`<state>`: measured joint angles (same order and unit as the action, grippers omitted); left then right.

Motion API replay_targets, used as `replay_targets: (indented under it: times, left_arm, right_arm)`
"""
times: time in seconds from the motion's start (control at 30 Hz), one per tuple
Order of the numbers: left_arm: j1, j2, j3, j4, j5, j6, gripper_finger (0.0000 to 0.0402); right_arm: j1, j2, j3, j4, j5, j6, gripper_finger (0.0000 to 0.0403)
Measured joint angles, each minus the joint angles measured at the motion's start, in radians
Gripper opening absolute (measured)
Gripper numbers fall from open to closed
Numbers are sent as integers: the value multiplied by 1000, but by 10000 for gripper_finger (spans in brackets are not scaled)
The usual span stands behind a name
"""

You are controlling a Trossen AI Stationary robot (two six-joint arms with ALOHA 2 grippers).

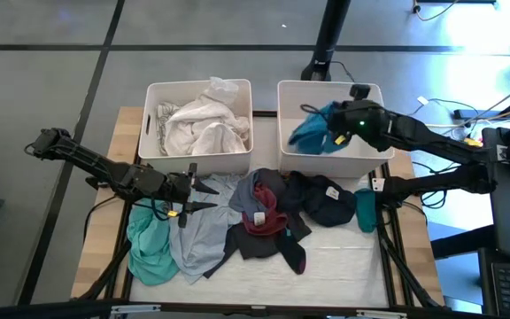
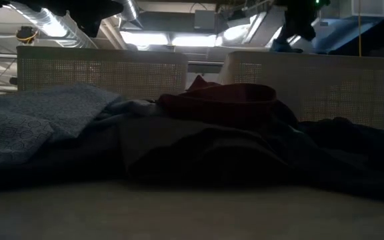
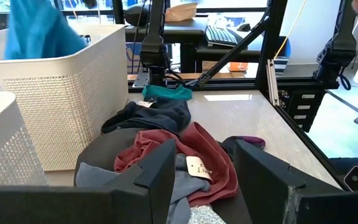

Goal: Sort clothes
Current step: Put the blue shorts into the right white bin

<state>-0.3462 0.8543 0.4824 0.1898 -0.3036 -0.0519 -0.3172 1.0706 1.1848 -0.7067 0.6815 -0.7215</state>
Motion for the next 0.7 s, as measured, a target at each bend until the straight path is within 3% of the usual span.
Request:
replay_targets:
  times: [0.17,0.43,0.7]
  left_arm:
    - [0,0,0,0,0,0,153]
    - [0,0,0,0,0,0,153]
    - [0,0,0,0,0,0,153]
  right_arm:
    - [-26,10,-82,-2,-102,63,17]
    - [-24,55,-127,10,-115,114,26]
    - [-23,67,-91,-45,-152,81,145]
